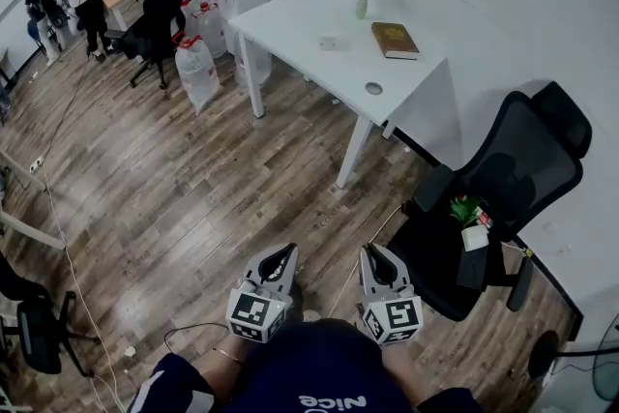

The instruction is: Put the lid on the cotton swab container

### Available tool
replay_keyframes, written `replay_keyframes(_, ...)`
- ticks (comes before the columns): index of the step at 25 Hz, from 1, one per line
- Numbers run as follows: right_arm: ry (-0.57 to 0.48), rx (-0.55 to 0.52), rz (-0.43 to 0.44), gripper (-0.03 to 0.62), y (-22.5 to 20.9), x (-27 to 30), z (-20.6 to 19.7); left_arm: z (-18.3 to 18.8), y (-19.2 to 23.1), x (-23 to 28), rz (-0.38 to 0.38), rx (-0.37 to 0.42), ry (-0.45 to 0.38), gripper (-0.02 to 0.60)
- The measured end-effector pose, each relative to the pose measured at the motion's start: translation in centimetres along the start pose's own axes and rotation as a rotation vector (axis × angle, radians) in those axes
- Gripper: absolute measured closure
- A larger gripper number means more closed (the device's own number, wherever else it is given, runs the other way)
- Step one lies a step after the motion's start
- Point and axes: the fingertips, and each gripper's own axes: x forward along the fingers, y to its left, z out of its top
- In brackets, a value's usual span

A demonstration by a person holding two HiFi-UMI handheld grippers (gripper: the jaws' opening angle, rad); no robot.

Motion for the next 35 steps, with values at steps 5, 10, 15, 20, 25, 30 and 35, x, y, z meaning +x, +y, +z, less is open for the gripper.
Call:
replay_keyframes(5,0.060,-0.033,-0.031,0.537,-0.5,4.8,0.0,0.4,3.8,3.8,-0.040,0.023,0.016,0.561)
replay_keyframes(10,0.063,-0.039,-0.075,0.537,-1.2,10.5,1.7,2.1,8.4,7.7,-0.105,0.024,0.010,0.561)
replay_keyframes(15,0.049,-0.054,-0.122,0.537,-1.7,15.6,3.2,3.7,13.4,11.2,-0.139,0.043,-0.003,0.561)
replay_keyframes(20,0.047,-0.051,-0.137,0.537,-1.1,18.9,3.5,5.1,16.7,12.5,-0.143,0.040,0.003,0.561)
replay_keyframes(25,0.082,-0.041,-0.129,0.537,-1.2,21.1,2.8,4.5,18.3,13.4,-0.138,0.025,0.018,0.561)
replay_keyframes(30,0.084,-0.026,-0.118,0.537,-2.4,23.5,2.7,4.1,20.2,14.4,-0.111,0.027,0.026,0.561)
replay_keyframes(35,0.087,-0.014,-0.070,0.537,-4.1,27.3,2.7,4.3,23.1,16.3,-0.018,0.020,0.014,0.562)
